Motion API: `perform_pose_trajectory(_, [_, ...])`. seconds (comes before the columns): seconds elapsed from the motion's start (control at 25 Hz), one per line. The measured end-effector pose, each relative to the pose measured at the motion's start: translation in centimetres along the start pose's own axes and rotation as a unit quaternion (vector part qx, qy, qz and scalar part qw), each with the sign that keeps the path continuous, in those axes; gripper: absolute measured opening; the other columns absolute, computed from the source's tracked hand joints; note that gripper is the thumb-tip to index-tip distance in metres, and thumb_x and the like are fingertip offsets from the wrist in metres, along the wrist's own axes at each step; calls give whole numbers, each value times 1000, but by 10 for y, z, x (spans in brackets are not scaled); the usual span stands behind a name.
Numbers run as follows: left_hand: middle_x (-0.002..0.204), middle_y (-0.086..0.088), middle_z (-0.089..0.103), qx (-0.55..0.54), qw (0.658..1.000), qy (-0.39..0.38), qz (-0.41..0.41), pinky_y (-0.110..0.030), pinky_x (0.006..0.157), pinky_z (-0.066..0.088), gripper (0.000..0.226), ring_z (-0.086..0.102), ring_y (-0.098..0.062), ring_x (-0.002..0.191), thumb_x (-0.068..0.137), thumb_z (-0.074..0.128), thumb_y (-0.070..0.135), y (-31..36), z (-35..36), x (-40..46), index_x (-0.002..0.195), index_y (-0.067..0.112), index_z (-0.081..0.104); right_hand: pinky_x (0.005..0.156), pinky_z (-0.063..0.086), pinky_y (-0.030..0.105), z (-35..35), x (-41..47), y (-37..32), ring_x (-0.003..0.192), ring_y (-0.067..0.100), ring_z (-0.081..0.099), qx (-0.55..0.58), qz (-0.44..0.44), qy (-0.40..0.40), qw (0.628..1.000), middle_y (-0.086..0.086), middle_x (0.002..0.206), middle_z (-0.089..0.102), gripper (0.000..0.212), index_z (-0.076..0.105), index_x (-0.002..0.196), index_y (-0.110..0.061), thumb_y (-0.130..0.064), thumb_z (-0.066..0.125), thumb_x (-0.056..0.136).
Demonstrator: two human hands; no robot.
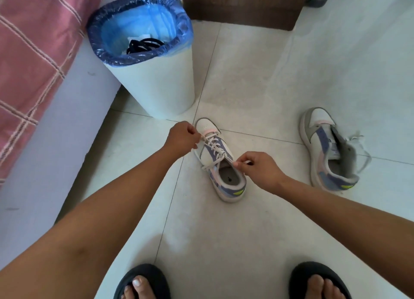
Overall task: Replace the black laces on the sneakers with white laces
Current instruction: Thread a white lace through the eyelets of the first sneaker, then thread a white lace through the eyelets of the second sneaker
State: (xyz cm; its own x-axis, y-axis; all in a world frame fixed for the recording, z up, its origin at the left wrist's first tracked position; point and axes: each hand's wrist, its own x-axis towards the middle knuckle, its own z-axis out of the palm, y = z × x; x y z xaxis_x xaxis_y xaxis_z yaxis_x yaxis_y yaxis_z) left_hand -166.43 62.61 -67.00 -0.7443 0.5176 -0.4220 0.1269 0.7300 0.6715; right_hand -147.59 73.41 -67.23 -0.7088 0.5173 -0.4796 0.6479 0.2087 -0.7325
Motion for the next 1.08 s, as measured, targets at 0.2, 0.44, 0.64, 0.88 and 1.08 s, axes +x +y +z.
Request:
perform_pose_trajectory(0.2, [89,-16,62,283,952,-14,116,-35,69,41,12,57,-32,86,92,51,12,-33,-5,7,81,8,48,69,46,25,-6,-1,6,73,12,58,5,-4,-8,1000,-5,74,62,17,65,79,-14,-28,65,88])
perform_pose_trajectory(0.44, [101,-14,63,107,991,-45,62,-21,54,44,15,63,-29,74,93,57,19,-18,-10,-2,102,9,53,82,43,29,-18,-22,-3,95,20,56,-71,-52,-4,996,3,102,58,24,63,103,-11,-31,51,96])
perform_pose_trajectory(0.64, [140,-12,28,120,975,-178,-49,-33,69,50,72,49,-28,106,88,61,40,16,21,-41,145,27,19,97,39,43,-114,-20,66,115,31,48,-197,-7,181,964,11,127,51,30,55,120,-11,-23,47,95])
perform_pose_trajectory(0.88, [154,-7,19,310,933,-136,119,-29,106,31,71,34,-25,136,92,56,27,17,76,-40,151,20,16,90,38,41,-167,-20,129,114,37,43,-259,132,208,934,16,129,43,45,43,132,-15,-27,55,90])
perform_pose_trajectory(1.08, [159,-3,7,387,908,-116,111,-35,112,26,66,25,-21,141,98,44,30,31,78,-24,152,25,5,79,39,27,-162,-21,139,95,22,55,-57,64,120,989,9,108,54,37,54,124,-14,-18,60,87])
